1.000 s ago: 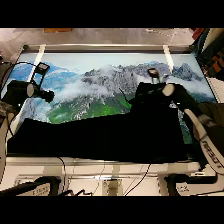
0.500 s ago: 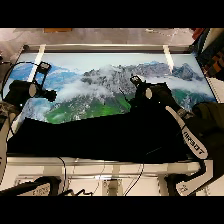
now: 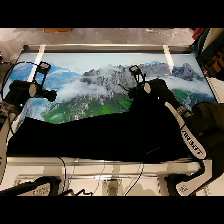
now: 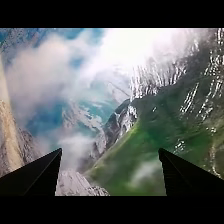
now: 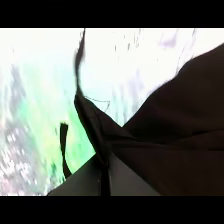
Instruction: Fold the clothes and pants, and hang the long-sleeved shirts on hangers.
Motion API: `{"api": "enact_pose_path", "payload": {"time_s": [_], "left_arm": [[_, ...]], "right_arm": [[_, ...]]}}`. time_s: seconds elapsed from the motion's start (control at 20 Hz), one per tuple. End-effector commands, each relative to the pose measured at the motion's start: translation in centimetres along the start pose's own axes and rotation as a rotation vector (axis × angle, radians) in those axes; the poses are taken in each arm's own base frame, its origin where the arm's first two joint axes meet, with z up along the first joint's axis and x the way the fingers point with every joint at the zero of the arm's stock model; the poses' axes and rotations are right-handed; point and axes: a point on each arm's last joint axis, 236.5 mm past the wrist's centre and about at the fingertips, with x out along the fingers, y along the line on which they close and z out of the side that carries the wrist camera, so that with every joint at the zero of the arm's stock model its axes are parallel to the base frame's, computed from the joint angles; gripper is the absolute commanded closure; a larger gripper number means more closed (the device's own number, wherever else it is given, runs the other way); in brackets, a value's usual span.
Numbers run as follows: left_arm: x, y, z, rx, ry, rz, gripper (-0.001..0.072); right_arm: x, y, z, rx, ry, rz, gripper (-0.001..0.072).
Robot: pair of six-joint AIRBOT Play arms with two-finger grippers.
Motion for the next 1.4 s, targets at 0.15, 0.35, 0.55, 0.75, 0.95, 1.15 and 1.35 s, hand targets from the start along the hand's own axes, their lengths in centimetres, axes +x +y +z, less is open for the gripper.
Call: {"api": "enact_pose_path", "payload": {"time_s": [0.15, 0.35, 0.55, 0.75, 0.95, 1.15, 1.35], "left_arm": [[0.0, 0.0, 0.0, -0.001, 0.000, 0.000, 0.0012], [0.0, -1.3, 0.4, -0.051, -0.014, -0.055, 0.0011], [-0.2, -3.6, 1.1, -0.140, -0.036, -0.153, 0.0011], [0.0, -9.6, 3.1, -0.373, -0.054, -0.414, 0.0011], [1.9, -17.8, 5.0, -0.621, 0.014, -0.712, 0.0010], [3.1, -25.4, 6.5, -0.632, 0.031, -0.882, 0.0010], [4.0, -29.6, 9.3, -0.633, -0.015, -0.909, 0.0010]], "right_arm": [[-4.7, 6.5, 9.5, -0.001, -0.254, 0.107, 0.0693], [-6.8, 12.2, 12.3, -0.069, -0.347, 0.165, 0.0662], [-6.2, 13.4, 9.4, -0.151, -0.224, 0.153, 0.0110], [-4.9, 7.5, 5.6, -0.119, -0.061, 0.076, 0.0185], [-4.6, -0.9, 0.5, 0.019, 0.123, 0.016, 0.0185], [-7.2, -9.6, -3.1, 0.184, 0.192, -0.055, 0.0186], [-12.4, -16.2, -5.3, 0.349, 0.165, -0.110, 0.0186]]}}
